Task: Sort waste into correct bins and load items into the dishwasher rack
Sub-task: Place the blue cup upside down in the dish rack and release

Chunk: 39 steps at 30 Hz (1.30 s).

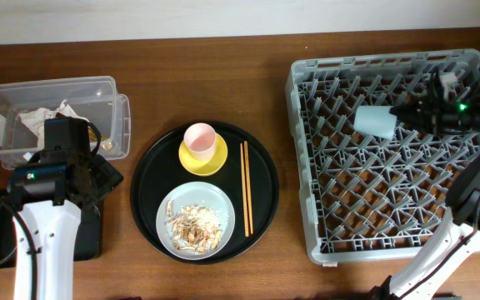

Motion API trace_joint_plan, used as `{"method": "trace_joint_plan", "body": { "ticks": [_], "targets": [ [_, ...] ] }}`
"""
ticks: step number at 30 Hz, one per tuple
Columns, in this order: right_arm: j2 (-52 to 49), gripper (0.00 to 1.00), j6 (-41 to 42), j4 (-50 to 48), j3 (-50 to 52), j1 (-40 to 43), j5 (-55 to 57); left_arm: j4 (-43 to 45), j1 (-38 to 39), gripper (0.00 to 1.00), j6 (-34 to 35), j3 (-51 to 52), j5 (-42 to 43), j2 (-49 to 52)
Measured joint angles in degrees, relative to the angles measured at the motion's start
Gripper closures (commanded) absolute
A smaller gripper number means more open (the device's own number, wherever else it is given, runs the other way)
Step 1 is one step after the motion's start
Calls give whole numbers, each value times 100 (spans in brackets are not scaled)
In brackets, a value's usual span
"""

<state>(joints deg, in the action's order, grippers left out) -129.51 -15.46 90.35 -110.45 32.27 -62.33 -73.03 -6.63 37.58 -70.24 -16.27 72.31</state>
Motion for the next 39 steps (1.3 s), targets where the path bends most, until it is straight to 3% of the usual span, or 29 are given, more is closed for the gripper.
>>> {"method": "trace_joint_plan", "body": {
  "ticks": [3,7,12,18,22,27,33,39],
  "targets": [
    [0,94,0,133,0,129,105,0,0,1,2,0,0,0],
    [2,83,-4,188,0,262,306,0,2,1,2,0,0,0],
    [74,78,173,247,-85,597,1261,0,2,1,2,0,0,0],
    [918,68,721,269,-686,848,2264,0,0,1,2,0,0,0],
    [1690,69,826,269,-780,682,2481,0,0,1,2,0,0,0],
    [2028,96,1062,-13,-841,-393,3202,-2,0,1,2,0,2,0],
    [1467,96,1725,-461,-605,-1585,4599,0,0,1,2,0,2,0],
    [822,96,2107,-741,-470,-1786,5252,0,0,1,2,0,0,0]
  ]
}}
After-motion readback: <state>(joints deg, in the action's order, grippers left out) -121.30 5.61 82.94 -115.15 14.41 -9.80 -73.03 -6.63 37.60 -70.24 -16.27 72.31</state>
